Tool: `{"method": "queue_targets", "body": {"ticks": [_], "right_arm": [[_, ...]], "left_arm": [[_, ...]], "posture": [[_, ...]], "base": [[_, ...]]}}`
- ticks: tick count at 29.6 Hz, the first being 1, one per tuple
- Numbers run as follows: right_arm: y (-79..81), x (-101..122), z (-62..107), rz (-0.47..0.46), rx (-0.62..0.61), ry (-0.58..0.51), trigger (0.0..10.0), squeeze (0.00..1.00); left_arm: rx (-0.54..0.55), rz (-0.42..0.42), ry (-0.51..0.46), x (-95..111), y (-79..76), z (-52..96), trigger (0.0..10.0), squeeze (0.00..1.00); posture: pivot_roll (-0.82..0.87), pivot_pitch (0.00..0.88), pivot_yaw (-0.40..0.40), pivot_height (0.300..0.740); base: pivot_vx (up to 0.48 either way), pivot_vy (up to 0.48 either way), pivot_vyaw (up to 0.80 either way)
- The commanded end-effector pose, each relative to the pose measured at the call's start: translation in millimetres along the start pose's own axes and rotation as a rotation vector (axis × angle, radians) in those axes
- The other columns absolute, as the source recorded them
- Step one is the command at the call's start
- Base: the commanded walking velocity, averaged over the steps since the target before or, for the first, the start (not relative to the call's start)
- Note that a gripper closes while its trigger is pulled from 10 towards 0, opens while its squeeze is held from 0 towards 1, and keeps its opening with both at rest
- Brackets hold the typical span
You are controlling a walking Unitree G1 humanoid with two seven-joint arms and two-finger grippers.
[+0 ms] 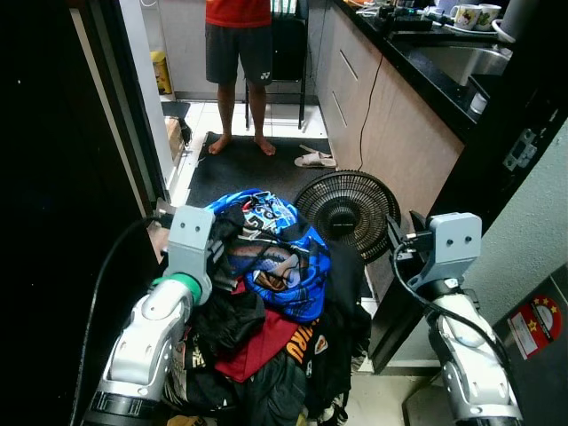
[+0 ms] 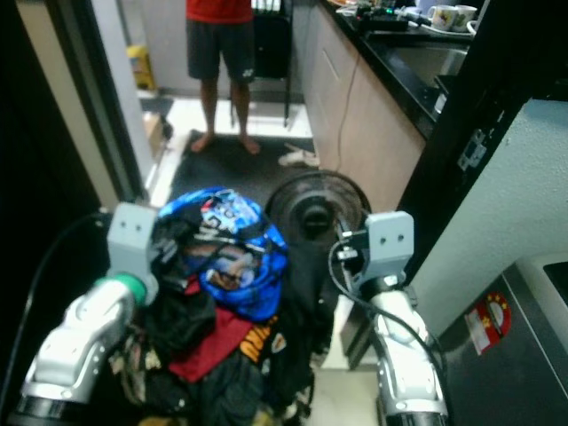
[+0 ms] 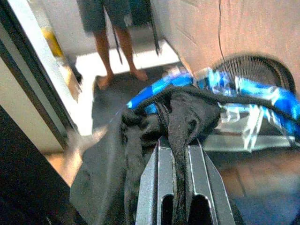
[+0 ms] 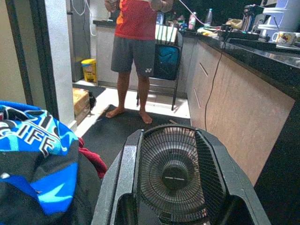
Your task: Clothes washing
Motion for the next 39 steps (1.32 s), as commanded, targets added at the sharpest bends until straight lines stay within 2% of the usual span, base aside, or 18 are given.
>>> {"method": "queue_targets", "body": {"ticks": [1,2,3,5,9,10,11,15,17,20,21,22,24,25,27,28,34,39], "right_arm": [[0.4,1,-1.1,-0.010,0.001,-0.003,10.0,0.00],[2.1,9,-5.0,-0.028,-0.003,-0.027,10.0,0.00],[3.6,20,-10.0,-0.051,-0.009,-0.059,10.0,0.00],[4.6,31,-14.8,-0.071,-0.015,-0.093,10.0,0.00],[0.6,78,-30.7,-0.129,-0.036,-0.228,10.0,0.00],[0.6,78,-30.7,-0.129,-0.036,-0.228,10.0,0.00],[-2.4,95,-34.4,-0.125,-0.039,-0.281,10.0,0.00],[-3.6,101,-35.1,-0.116,-0.040,-0.303,10.0,0.00],[-6.4,103,-33.2,-0.109,-0.045,-0.313,10.0,0.00],[-7.9,102,-31.5,-0.103,-0.048,-0.311,10.0,0.00],[-9.6,95,-28.2,-0.096,-0.054,-0.289,10.0,0.00],[-9.6,95,-28.2,-0.096,-0.054,-0.289,10.0,0.00],[-10.4,81,-22.8,-0.083,-0.059,-0.246,10.0,0.00],[-9.9,76,-20.4,-0.080,-0.056,-0.224,10.0,0.00],[-9.9,76,-20.4,-0.080,-0.056,-0.224,10.0,0.00],[-9.2,72,-19.2,-0.077,-0.053,-0.210,10.0,0.00],[-5.6,69,-22.2,-0.066,-0.024,-0.190,10.0,0.00],[-4.5,68,-22.8,-0.065,-0.015,-0.185,10.0,0.00]], "left_arm": [[-0.004,-0.031,-0.035,7,-2.4,-0.1,0.0,0.00],[-0.010,-0.040,-0.104,27,-6.1,-3.1,2.2,0.00],[-0.029,-0.044,-0.176,49,-11.7,-5.7,10.0,0.00],[-0.048,-0.040,-0.240,70,-17.3,-7.3,10.0,0.00],[-0.150,-0.011,-0.512,158,-40.8,-9.7,10.0,0.00],[-0.150,-0.011,-0.512,158,-40.8,-9.7,10.0,0.00],[-0.173,0.014,-0.626,193,-42.7,-5.8,10.0,0.00],[-0.187,0.022,-0.652,202,-40.9,-4.4,10.0,0.00],[-0.212,-0.019,-0.496,162,-38.4,-13.7,10.0,0.00],[-0.210,-0.016,-0.409,137,-35.2,-16.4,10.0,0.00],[-0.182,0.022,-0.284,98,-26.2,-17.8,10.0,0.00],[-0.182,0.022,-0.284,98,-26.2,-17.8,10.0,0.00],[-0.122,0.100,-0.119,43,-11.5,-12.9,10.0,0.02],[-0.087,0.147,-0.051,19,-3.8,-8.8,10.0,0.85],[-0.087,0.147,-0.051,19,-3.8,-8.8,10.0,0.85],[-0.059,0.152,-0.013,5,1.7,-5.8,10.0,1.00],[-0.068,0.212,0.036,-17,2.9,3.7,10.0,1.00],[-0.147,0.189,-0.013,-1,-7.6,8.7,10.0,1.00]], "posture": [[-0.07,0.055,-0.001,0.740],[-0.07,0.051,0.000,0.740],[-0.07,0.047,0.002,0.740],[-0.07,0.047,0.002,0.740],[-0.05,0.036,-0.004,0.740],[-0.05,0.036,-0.004,0.740],[-0.05,0.032,-0.002,0.740],[-0.06,0.030,0.003,0.740],[-0.07,0.029,0.014,0.740],[-0.08,0.030,0.016,0.740],[-0.08,0.031,0.021,0.740],[-0.08,0.031,0.021,0.740],[-0.08,0.032,0.018,0.740],[-0.08,0.034,0.015,0.740],[-0.08,0.034,0.015,0.740],[-0.08,0.035,0.011,0.740],[-0.07,0.037,-0.006,0.740],[-0.06,0.038,-0.007,0.740]], "base": [[0.000,0.000,0.00],[0.000,0.000,0.00],[0.000,0.000,0.00],[0.000,0.000,0.00],[0.000,0.000,0.00],[0.000,0.000,0.00],[0.000,0.000,0.00],[0.000,0.000,0.00],[0.000,0.000,0.00],[0.000,0.000,0.00],[0.000,0.000,0.00],[0.000,0.000,0.00],[0.000,0.000,0.00],[0.000,0.000,0.00],[0.000,0.000,0.00],[0.000,0.000,0.00],[0.000,0.000,0.00],[0.000,0.000,0.00]]}}
Point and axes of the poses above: a point about 5 cm out from each wrist's last joint towards the gripper, its own z axis pointing back from the gripper into the wrist, its own x axis along the axis of the wrist's last joint, y = z × x, the point moved 4 cm from there along -z, pointing out of the wrist towards the gripper, and after that the axes turned 8 degrees about z, right-handed, at the moved point
